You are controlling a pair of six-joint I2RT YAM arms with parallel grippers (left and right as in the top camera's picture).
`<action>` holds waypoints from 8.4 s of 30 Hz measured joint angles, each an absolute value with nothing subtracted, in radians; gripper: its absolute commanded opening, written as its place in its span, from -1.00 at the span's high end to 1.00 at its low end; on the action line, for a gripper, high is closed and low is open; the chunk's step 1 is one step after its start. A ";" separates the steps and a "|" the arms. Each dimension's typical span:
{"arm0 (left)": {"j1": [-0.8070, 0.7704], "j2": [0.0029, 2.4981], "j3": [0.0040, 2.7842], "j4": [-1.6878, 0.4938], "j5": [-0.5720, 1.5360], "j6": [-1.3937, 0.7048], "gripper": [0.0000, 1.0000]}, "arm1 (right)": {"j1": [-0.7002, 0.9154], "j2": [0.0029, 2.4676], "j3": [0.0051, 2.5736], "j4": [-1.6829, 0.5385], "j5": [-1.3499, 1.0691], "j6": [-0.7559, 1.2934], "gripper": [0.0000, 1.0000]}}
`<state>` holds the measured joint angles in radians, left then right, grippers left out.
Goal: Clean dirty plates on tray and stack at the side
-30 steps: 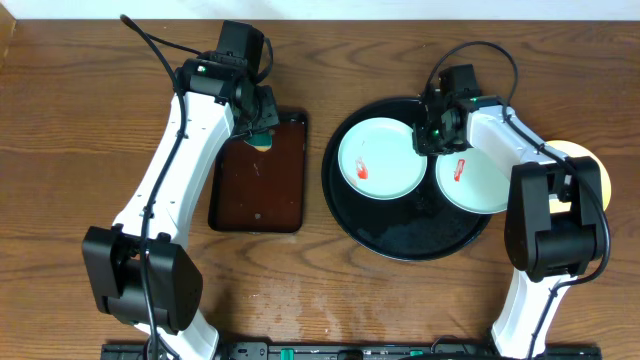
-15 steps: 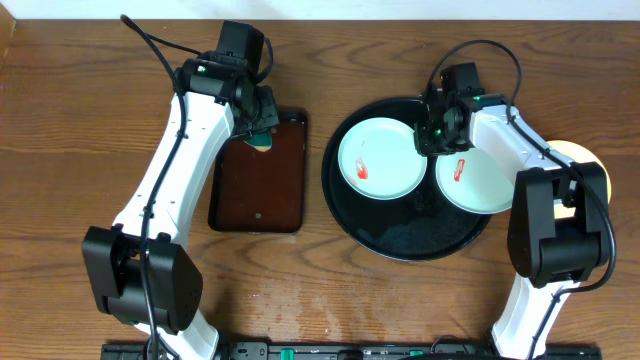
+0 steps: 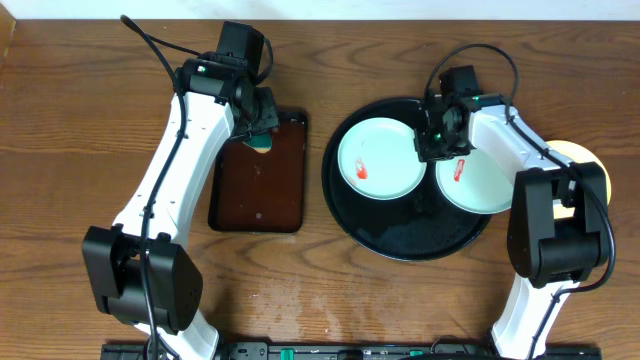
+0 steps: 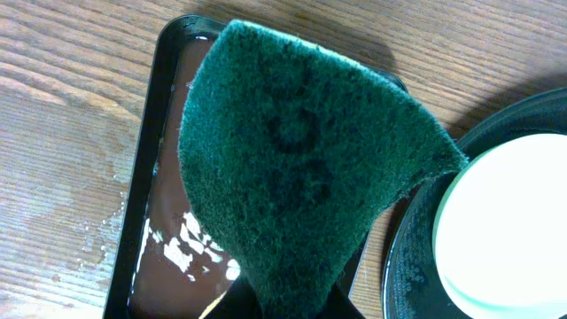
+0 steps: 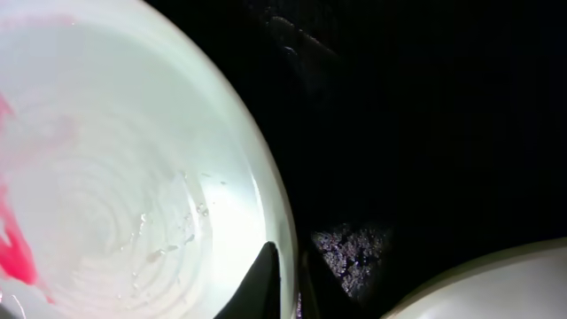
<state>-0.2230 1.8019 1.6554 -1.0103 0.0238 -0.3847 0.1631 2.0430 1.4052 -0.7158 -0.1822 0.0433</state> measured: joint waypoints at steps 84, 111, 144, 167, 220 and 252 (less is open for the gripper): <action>-0.583 2.212 1.724 -0.749 0.043 -0.369 0.85 | 0.169 2.042 1.405 -0.717 -0.163 0.040 0.98; -0.604 2.215 1.713 -0.768 0.182 -0.445 0.84 | 0.174 2.042 1.405 -0.718 -0.162 0.041 0.98; -0.628 2.278 1.712 -0.404 -0.080 -0.383 0.83 | 0.174 2.040 1.405 -0.719 -0.138 0.049 0.98; -0.545 1.893 1.707 -0.718 -0.118 -0.325 0.82 | 0.174 2.037 1.405 -0.719 -0.146 0.049 0.98; 0.156 1.808 1.710 -1.204 0.569 -0.100 0.85 | 0.174 1.811 1.405 -0.697 -0.066 0.104 0.98; 0.156 1.808 1.710 -1.206 0.555 -0.100 0.85 | 0.579 1.811 1.405 -0.499 0.041 0.408 0.98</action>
